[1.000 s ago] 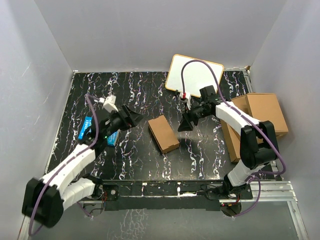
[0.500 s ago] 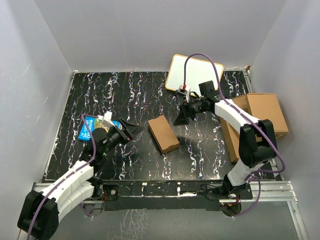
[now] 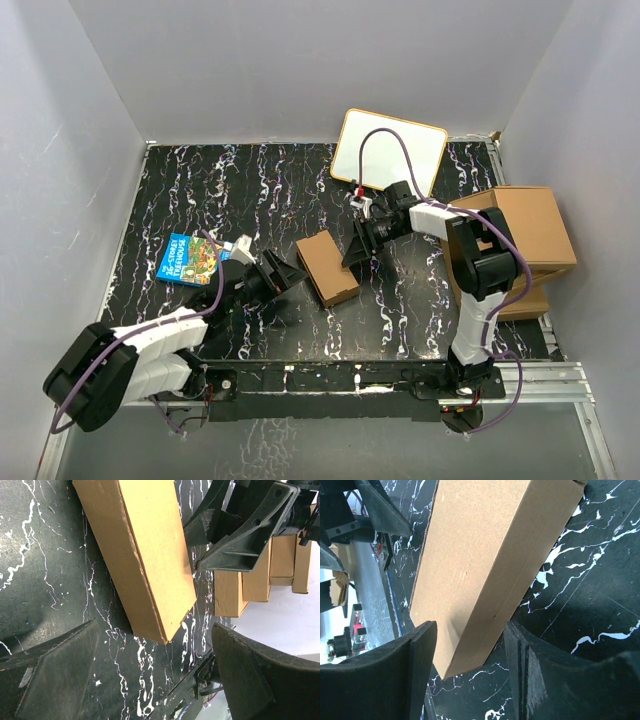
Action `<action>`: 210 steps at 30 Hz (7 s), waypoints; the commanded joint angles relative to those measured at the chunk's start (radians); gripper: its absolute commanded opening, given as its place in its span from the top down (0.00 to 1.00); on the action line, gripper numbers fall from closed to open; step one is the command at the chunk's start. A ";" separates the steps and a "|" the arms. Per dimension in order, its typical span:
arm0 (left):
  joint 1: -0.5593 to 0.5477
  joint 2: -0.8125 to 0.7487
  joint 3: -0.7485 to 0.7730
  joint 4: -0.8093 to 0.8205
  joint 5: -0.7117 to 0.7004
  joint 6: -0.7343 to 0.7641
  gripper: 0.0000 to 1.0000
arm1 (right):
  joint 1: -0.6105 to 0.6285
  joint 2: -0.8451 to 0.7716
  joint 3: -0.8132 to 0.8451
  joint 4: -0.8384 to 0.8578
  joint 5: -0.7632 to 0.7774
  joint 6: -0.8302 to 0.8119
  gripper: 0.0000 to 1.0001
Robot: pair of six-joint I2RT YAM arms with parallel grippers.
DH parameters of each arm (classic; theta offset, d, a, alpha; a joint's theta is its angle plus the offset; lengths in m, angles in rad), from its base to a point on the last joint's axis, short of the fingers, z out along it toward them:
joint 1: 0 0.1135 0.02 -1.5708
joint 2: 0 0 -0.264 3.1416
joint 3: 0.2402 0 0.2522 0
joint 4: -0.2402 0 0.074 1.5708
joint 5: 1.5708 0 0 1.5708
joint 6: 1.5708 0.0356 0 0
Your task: Fold the paper box
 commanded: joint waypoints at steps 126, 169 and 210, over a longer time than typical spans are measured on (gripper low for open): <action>0.538 1.056 1.804 -1.239 -0.691 1.118 0.80 | -0.101 -0.126 0.016 -0.142 -0.093 -0.230 0.47; 0.382 1.041 1.674 -1.242 -0.340 1.192 0.03 | -0.102 -0.104 0.019 -0.158 -0.085 -0.247 0.47; 0.374 0.824 1.167 -0.909 -0.577 1.213 0.34 | -0.093 -0.082 0.009 -0.152 -0.090 -0.251 0.47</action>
